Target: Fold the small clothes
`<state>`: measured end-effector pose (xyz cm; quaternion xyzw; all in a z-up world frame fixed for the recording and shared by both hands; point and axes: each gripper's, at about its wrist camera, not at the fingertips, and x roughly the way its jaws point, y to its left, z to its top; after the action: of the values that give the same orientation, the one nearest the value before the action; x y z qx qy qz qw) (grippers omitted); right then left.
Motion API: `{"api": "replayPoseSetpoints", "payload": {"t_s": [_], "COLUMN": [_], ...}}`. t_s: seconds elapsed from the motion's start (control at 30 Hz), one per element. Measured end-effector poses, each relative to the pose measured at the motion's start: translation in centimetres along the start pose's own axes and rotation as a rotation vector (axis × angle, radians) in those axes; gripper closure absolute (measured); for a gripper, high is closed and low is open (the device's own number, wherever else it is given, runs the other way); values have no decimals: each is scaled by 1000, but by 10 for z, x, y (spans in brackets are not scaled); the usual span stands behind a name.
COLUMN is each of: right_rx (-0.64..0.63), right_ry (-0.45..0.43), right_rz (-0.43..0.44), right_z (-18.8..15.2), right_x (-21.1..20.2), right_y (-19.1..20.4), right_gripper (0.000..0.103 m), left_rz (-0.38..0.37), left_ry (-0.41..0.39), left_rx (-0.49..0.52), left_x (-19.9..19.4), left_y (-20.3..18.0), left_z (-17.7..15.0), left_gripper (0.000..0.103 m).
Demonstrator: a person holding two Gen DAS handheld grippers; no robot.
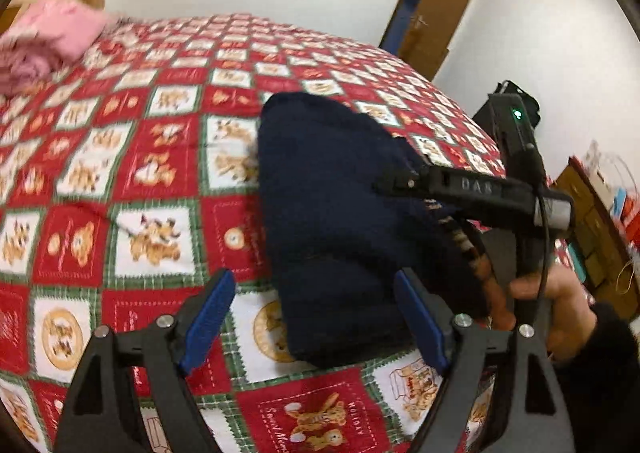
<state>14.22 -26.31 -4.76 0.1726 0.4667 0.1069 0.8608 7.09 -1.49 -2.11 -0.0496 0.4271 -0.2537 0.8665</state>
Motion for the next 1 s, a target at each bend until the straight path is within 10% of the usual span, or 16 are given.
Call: {"api": "replayPoseSetpoints", "payload": {"t_s": [0.07, 0.1, 0.2, 0.4, 0.63, 0.83, 1.0], "right_rx": [-32, -35, -22, -133, 14, 168, 187], "right_ry": [-17, -32, -78, -194, -144, -160, -243], "right_rz": [-34, -51, -4, -31, -128, 84, 59], "right_z": [0, 0, 4, -2, -30, -36, -61], "right_x": [-1, -3, -19, -81, -79, -82, -139], "right_y": [5, 5, 3, 13, -70, -102, -86], "right_gripper": [34, 64, 77, 79, 79, 64, 64], "left_rz": [-2, -2, 1, -1, 13, 68, 66], "left_ry": [7, 8, 5, -22, -4, 63, 102], "left_rx": [-17, -20, -22, 3, 62, 107, 74], "left_x": [1, 1, 1, -3, 17, 45, 49], "left_y": [4, 6, 4, -1, -25, -33, -24], "left_z": [-1, -2, 1, 10, 13, 6, 0], "left_gripper": [19, 19, 19, 19, 19, 19, 18]}}
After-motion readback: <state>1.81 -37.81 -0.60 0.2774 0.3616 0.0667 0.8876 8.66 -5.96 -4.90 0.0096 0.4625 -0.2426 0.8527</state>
